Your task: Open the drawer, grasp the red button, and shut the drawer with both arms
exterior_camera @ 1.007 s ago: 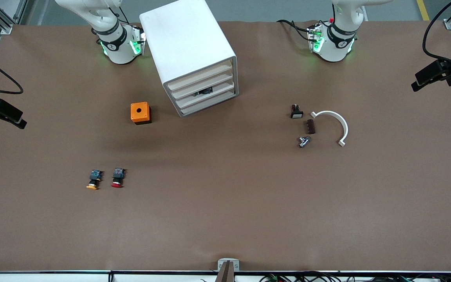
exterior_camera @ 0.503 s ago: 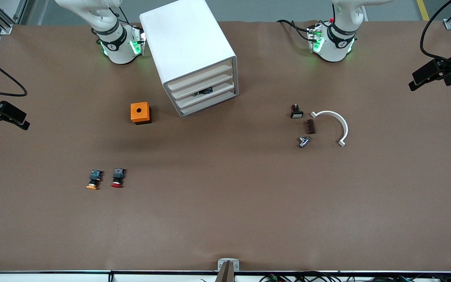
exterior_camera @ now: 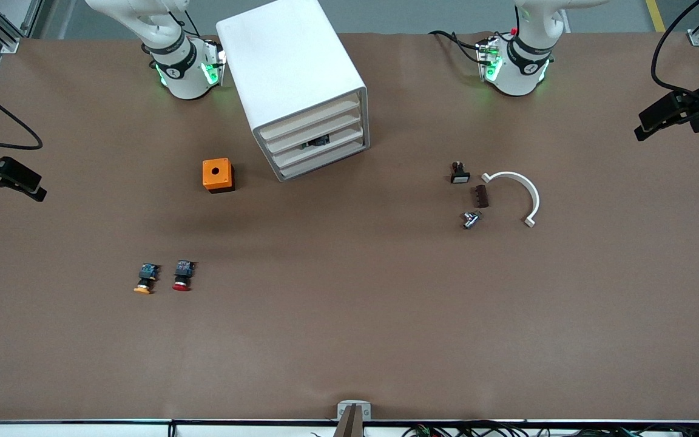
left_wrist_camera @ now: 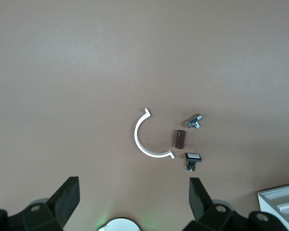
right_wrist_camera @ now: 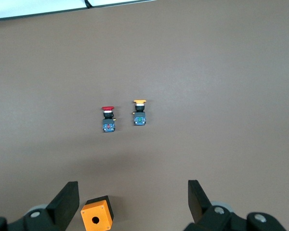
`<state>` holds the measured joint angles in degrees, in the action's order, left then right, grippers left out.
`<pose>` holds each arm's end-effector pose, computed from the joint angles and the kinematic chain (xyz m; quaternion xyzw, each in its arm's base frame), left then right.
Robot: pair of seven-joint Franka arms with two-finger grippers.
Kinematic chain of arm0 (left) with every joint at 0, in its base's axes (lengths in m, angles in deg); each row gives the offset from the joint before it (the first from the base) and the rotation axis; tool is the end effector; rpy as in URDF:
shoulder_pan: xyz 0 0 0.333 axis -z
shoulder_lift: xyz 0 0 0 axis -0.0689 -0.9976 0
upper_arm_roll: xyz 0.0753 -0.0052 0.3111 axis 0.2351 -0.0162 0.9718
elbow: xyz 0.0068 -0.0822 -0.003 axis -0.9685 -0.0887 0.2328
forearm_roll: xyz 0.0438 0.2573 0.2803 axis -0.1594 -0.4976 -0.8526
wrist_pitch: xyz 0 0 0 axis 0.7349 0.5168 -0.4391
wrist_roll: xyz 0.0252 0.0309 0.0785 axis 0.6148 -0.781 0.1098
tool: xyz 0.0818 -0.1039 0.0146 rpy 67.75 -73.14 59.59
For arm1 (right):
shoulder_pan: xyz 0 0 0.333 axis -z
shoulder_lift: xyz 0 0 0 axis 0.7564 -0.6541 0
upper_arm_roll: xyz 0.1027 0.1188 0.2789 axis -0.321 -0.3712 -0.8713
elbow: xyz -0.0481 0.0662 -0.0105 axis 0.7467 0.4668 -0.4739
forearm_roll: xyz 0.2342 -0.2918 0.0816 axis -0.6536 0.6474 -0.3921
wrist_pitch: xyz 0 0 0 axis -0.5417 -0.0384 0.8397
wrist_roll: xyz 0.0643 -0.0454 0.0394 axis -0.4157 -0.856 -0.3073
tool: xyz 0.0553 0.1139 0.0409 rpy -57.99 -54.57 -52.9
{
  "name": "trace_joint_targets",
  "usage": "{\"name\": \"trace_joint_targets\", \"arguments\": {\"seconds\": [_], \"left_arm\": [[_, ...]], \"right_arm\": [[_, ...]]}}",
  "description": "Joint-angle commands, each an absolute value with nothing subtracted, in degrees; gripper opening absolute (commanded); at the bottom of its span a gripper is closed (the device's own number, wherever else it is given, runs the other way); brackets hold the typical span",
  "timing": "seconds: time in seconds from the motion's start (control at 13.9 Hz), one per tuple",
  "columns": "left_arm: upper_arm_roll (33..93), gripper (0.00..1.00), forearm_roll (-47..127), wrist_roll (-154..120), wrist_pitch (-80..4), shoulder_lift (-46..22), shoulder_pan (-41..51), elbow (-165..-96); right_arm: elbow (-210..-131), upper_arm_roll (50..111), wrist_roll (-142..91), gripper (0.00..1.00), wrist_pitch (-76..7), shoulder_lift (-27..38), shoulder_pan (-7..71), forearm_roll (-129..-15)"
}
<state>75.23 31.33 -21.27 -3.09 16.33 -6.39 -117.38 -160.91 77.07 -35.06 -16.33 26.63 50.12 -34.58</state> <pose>0.5125 -0.0334 0.6430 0.9978 0.0633 -0.0182 0.0008 0.5730 -0.0309 0.5950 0.9969 -0.0634 0.0455 0.0031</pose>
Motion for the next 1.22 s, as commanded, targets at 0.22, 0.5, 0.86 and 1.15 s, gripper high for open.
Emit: {"name": "trace_joint_targets", "arguments": {"seconds": [0.22, 0.5, 0.86, 1.15], "left_arm": [[73.87, 1.0, 29.39, -20.47, -3.98, 18.29, -6.41, -119.15], [73.6, 1.0, 29.39, -20.47, -3.98, 18.11, -6.24, -119.06], [73.16, 1.0, 29.48, -20.39, -3.89, 18.64, -6.33, -120.2], [72.11, 1.0, 29.48, -20.39, -6.35, 21.97, -6.5, -124.85]], "right_arm": [[-161.26, 76.28, -34.61, 1.0, -16.27, 27.63, 51.08, -33.65], [-160.99, 76.37, -34.87, 1.0, -16.44, 27.54, 51.17, -33.65], [-160.9, 76.37, -34.61, 1.0, -16.44, 27.36, 51.26, -33.65], [-160.9, 76.28, -34.61, 1.0, -16.18, 27.36, 51.17, -33.48]]}}
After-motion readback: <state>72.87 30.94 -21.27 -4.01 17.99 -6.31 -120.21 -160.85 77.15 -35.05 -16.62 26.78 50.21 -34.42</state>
